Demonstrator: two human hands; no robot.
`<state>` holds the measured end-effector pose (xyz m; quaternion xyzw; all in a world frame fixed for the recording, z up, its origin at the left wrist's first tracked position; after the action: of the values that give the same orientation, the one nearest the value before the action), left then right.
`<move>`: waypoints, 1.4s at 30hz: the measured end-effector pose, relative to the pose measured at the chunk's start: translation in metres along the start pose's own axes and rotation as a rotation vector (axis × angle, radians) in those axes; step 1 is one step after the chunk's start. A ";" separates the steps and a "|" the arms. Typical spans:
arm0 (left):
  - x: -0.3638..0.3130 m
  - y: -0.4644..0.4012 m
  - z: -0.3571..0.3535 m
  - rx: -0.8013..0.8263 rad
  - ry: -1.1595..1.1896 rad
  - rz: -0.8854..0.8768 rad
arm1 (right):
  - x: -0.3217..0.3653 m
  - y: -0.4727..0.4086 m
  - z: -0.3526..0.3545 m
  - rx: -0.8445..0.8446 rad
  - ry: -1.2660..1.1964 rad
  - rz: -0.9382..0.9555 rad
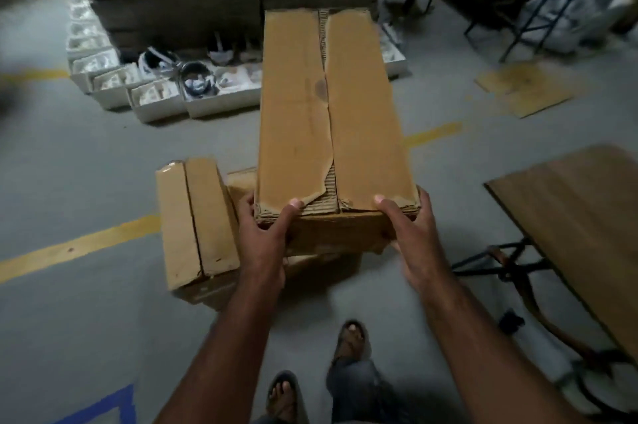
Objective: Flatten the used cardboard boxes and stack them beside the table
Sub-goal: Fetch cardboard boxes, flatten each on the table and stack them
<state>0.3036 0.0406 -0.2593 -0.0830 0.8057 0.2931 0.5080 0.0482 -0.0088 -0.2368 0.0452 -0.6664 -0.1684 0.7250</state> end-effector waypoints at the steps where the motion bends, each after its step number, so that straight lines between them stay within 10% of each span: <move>1: -0.013 0.011 -0.020 0.067 -0.015 -0.030 | 0.013 0.013 0.021 -0.060 -0.053 0.026; 10: -0.038 0.135 -0.217 0.682 -0.114 -0.160 | 0.068 0.129 0.222 -0.560 -0.292 0.160; 21: 0.094 0.313 -0.385 1.114 -0.242 -0.015 | 0.010 0.261 0.440 -1.005 -0.407 0.160; 42: 0.300 0.360 -0.566 1.183 -0.584 0.269 | -0.119 0.154 0.664 -1.011 -0.347 -0.196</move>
<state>-0.4281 0.0680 -0.2035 0.3931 0.6634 -0.1262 0.6241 -0.5815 0.2774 -0.2334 -0.2759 -0.6049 -0.5397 0.5164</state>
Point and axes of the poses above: each hand's wrist, its own y-axis away from the middle knuckle, its own z-axis out of the back of the hand, x = y × z, the point moved 8 cm from there along -y, towards the middle knuckle, and after that the axes turned 4 degrees about y, right-handed, at the moved point
